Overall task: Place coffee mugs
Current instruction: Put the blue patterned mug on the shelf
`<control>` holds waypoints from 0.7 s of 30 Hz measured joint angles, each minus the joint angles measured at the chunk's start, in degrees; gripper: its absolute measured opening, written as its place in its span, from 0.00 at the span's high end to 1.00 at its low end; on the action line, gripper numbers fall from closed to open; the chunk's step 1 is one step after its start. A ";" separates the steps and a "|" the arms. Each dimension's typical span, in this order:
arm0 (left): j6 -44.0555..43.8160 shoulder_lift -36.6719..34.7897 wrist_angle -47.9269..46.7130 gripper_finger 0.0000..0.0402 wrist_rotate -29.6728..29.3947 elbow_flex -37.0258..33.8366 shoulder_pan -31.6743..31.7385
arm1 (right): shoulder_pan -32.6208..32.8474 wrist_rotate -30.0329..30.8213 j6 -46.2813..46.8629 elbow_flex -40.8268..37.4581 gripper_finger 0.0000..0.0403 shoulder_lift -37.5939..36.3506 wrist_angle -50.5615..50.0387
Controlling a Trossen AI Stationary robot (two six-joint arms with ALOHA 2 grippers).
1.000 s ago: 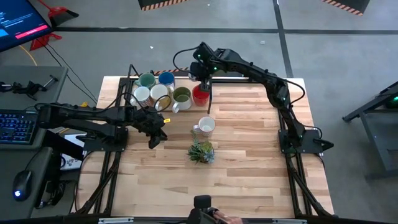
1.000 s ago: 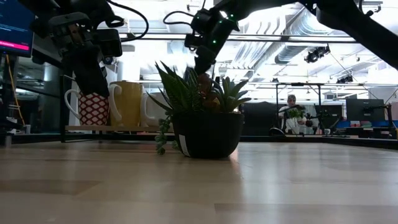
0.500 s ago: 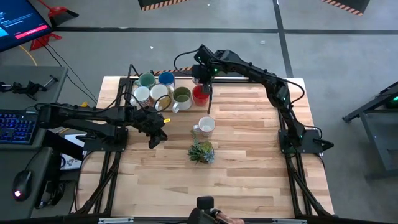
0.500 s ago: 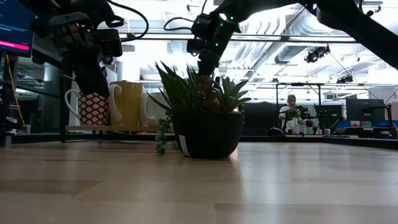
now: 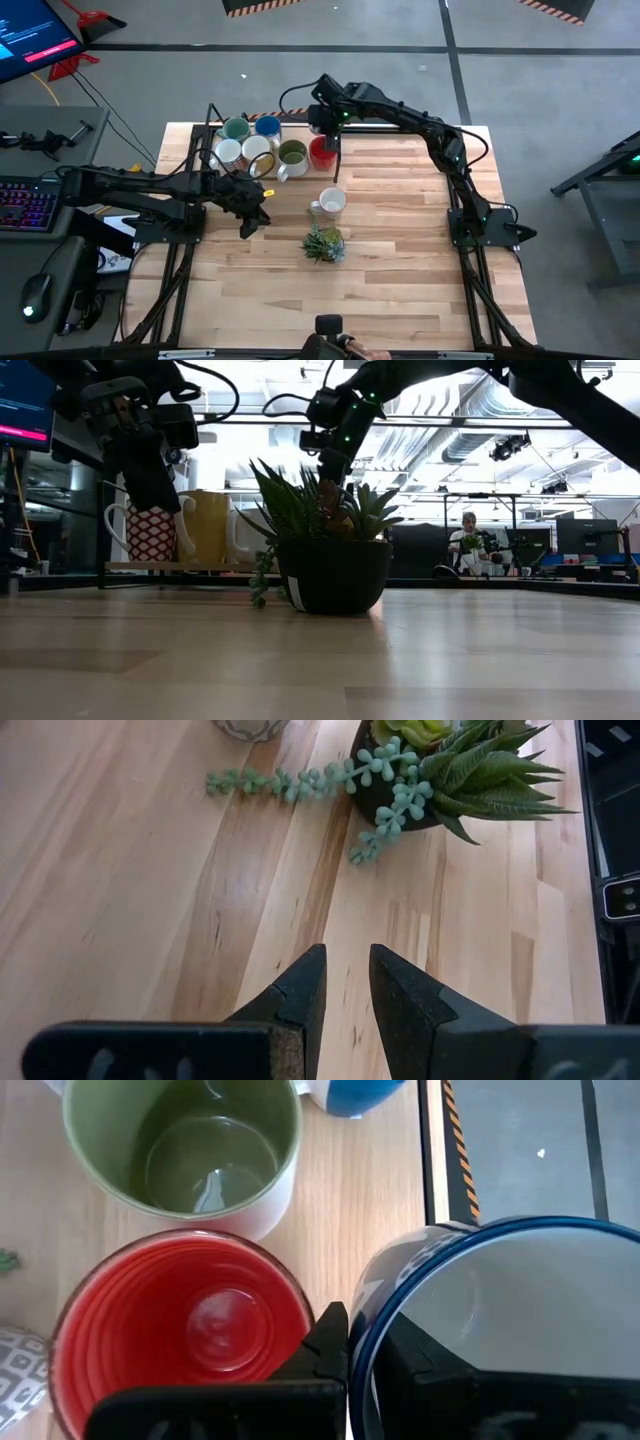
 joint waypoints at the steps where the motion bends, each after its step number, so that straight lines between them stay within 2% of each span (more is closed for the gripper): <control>1: 0.00 0.01 0.00 0.82 0.00 0.01 0.01 | 0.02 0.00 0.00 0.00 1.00 0.00 -0.13; 21: -0.04 0.00 0.28 0.82 0.00 0.00 -0.01 | 0.09 -0.42 1.81 0.00 1.00 0.00 -3.02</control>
